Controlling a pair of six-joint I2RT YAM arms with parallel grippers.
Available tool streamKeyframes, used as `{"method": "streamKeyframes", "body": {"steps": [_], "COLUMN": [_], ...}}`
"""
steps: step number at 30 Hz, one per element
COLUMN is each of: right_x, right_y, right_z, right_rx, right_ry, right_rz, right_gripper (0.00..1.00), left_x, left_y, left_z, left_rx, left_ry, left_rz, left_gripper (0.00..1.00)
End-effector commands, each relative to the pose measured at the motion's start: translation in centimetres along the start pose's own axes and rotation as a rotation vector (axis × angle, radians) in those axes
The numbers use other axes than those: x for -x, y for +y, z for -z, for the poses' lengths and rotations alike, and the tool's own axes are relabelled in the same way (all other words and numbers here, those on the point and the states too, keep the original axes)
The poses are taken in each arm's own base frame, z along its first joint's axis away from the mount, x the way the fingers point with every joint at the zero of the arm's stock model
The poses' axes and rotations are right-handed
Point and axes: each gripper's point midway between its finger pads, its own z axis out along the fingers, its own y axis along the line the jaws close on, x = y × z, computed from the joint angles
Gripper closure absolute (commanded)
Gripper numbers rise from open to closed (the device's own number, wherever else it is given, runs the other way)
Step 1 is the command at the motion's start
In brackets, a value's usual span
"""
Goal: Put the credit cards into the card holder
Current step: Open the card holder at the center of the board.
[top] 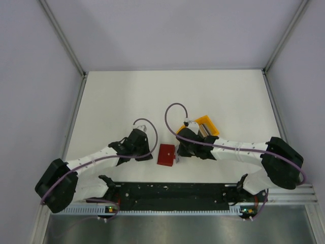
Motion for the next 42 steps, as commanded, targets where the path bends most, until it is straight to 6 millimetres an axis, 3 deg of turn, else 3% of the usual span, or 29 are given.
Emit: {"method": "streamKeyframes", "body": {"steps": [1, 22, 31, 42], "right_x": [0.6, 0.7, 2.5, 1.9], "right_y": [0.0, 2.2, 5.8, 10.3], "right_z": [0.1, -0.3, 1.9, 2.3], "right_rx": [0.005, 0.112, 0.29, 0.452], "right_ry": [-0.023, 0.009, -0.043, 0.027], "right_rz": [-0.044, -0.032, 0.001, 0.05], "right_gripper": [1.0, 1.0, 1.0, 1.0], "left_x": [0.3, -1.5, -1.1, 0.8], "left_y": [-1.4, -1.4, -1.3, -0.3], "left_z": [-0.5, -2.2, -2.3, -1.7], "left_rx": [-0.071, -0.098, -0.083, -0.002], "left_ry": [-0.005, 0.079, 0.066, -0.017], "left_rz": [-0.014, -0.026, -0.035, -0.029], "left_gripper": [1.0, 1.0, 1.0, 1.0]}}
